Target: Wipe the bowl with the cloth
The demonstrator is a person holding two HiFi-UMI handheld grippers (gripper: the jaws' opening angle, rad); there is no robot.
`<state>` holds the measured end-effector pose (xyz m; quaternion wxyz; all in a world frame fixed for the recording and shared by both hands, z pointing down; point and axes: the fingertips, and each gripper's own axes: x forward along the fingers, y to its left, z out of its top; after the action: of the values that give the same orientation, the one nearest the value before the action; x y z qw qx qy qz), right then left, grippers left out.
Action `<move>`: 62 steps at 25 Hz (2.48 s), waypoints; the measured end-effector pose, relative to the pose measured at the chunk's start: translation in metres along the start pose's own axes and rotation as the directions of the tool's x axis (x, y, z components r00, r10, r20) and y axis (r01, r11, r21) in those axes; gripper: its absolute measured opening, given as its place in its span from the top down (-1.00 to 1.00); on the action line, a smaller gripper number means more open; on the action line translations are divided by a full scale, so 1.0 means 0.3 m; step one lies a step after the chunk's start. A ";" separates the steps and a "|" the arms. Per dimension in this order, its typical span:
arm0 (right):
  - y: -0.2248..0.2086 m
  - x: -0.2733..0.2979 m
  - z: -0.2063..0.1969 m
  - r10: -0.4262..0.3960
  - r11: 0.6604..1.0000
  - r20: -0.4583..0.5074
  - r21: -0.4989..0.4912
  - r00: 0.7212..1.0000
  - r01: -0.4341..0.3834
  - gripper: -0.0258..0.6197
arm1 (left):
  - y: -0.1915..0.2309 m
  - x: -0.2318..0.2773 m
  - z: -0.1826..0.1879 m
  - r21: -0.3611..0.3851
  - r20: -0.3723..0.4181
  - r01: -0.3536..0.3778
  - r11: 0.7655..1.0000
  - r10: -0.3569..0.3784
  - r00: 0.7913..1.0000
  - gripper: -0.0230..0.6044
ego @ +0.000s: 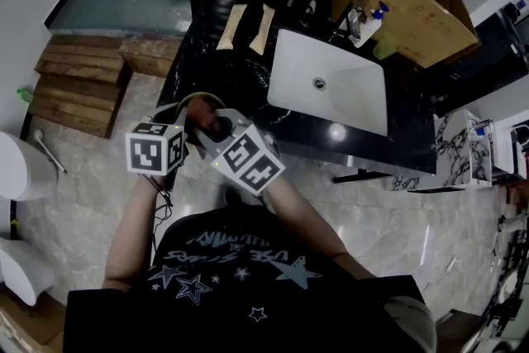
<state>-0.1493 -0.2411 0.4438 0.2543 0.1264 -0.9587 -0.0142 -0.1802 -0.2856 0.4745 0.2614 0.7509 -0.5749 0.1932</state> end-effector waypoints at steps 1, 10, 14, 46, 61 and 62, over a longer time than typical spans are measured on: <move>0.002 0.010 -0.008 -0.015 1.000 -0.025 -0.009 1.000 0.015 0.78 | -0.013 -0.007 -0.003 0.011 0.000 0.009 1.000 -0.009 1.000 0.87; 0.008 0.055 -0.078 -0.167 0.973 -0.231 -0.198 0.959 0.121 0.78 | -0.059 -0.059 -0.050 0.017 -0.043 0.083 0.996 -0.082 0.996 0.87; 0.006 0.058 -0.123 -0.288 0.918 -0.357 -0.367 0.889 0.150 0.78 | -0.061 -0.069 -0.062 0.032 -0.050 0.102 0.994 -0.100 0.994 0.87; 0.002 -0.242 -0.058 0.072 0.843 0.086 0.527 0.994 -0.107 0.78 | 0.089 -0.114 -0.032 -0.062 0.064 0.057 0.996 -0.053 0.997 0.85; 0.149 -0.034 0.018 0.134 0.758 0.300 0.583 0.944 -0.293 0.78 | -0.137 -0.233 0.171 -0.253 0.317 0.376 0.892 -0.290 0.903 0.87; 0.151 -0.037 0.025 0.141 0.748 0.313 0.588 0.939 -0.308 0.78 | -0.130 -0.226 0.162 -0.247 0.311 0.361 0.899 -0.280 0.908 0.87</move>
<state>-0.1543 -0.1946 0.4360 0.0749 0.0839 -0.9401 0.3218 -0.1612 -0.2557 0.3894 0.3200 0.8068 -0.4946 -0.0451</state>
